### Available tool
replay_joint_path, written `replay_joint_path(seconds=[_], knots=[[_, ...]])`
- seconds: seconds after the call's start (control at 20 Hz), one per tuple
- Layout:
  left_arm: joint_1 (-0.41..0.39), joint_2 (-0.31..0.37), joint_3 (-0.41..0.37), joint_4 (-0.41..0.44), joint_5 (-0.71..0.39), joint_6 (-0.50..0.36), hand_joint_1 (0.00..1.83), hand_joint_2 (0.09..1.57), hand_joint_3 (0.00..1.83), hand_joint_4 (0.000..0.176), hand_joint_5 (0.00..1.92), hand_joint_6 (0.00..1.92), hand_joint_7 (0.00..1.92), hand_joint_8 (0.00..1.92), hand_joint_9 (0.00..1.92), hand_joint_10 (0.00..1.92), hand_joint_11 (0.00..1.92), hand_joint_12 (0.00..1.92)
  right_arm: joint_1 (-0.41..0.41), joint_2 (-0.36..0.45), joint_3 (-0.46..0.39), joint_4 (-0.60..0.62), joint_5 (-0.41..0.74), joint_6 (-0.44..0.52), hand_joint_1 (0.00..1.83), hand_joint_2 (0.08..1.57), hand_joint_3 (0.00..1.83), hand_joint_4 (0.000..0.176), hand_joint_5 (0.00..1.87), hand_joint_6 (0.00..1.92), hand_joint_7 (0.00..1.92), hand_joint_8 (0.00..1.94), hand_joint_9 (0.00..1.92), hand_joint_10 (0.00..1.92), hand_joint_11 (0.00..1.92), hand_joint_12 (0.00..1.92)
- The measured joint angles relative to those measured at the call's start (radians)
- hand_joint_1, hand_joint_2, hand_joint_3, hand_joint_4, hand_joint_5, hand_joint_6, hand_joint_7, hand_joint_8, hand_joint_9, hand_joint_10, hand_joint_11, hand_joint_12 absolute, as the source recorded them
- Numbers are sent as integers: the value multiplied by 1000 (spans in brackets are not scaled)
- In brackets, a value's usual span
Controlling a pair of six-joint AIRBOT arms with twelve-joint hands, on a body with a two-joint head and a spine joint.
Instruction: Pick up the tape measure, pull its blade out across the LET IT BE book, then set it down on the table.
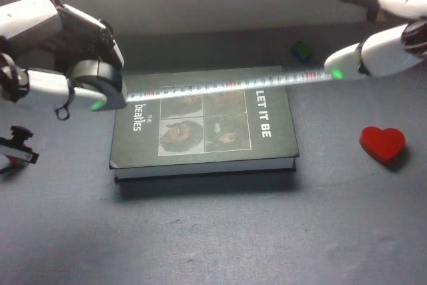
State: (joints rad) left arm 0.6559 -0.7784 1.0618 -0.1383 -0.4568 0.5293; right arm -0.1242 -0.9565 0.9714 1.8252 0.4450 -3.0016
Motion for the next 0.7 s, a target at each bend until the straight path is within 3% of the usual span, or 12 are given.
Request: replay_joint_path(seconds=[0.05,0.2,0.35,0.5,0.7], knots=[[14,-1,18,47,-5,-43,1382,1099,0,0,918,893,1100,822,916,1247,860,1133,-7,2,-21,-8,6,6,0,997,0,78,0,0,0,0,0,0,0,288],[35,-16,54,70,-30,-87,1382,1099,0,0,914,895,1101,822,916,1247,852,1132,-14,6,-75,-2,15,24,0,998,0,78,0,0,0,0,0,0,0,286],[66,-52,110,175,-83,-212,1382,1099,0,0,913,897,1101,823,913,1249,842,1132,-14,6,-120,-10,18,61,0,1000,0,78,0,0,0,0,0,0,0,285],[94,-76,150,201,-117,-228,1381,1103,0,0,904,909,1100,834,901,1259,853,1155,-18,10,-165,-201,65,256,0,1007,1,78,0,0,0,0,0,0,0,297],[126,-88,189,253,-142,-263,1381,1102,0,0,907,908,1100,833,901,1259,844,1150,-37,25,-208,-267,64,393,0,1019,6,77,0,0,0,0,0,0,0,297]])
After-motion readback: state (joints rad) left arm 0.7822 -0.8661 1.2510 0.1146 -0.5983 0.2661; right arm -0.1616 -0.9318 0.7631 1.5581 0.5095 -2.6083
